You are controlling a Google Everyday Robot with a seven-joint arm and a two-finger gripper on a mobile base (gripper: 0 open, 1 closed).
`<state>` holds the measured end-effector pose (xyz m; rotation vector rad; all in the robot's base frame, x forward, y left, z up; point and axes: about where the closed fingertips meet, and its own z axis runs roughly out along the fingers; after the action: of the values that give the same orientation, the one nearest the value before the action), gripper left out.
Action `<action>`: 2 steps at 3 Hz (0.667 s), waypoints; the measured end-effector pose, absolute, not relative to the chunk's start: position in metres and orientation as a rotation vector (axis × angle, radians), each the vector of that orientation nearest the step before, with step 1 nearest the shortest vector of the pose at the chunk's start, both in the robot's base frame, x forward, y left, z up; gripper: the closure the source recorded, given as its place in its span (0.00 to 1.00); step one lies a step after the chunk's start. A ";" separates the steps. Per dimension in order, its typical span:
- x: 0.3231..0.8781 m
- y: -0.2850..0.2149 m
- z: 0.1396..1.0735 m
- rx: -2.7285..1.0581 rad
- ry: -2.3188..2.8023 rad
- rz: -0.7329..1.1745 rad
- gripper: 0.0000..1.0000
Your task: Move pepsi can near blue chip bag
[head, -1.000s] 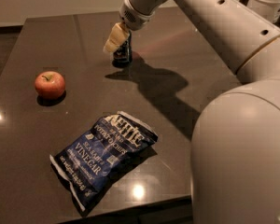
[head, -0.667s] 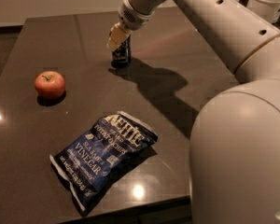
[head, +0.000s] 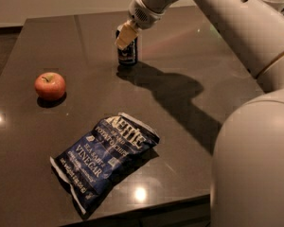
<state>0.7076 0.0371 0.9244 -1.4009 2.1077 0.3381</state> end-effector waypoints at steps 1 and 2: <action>0.683 0.017 0.942 -1.434 2.050 0.349 1.00; 0.651 -0.007 0.950 -1.484 2.011 0.358 1.00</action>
Offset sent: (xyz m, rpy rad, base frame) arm -0.0985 -0.0813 0.0370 0.0105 -0.0563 0.1416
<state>0.6510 -0.0069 0.9503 -1.4839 2.0111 0.3578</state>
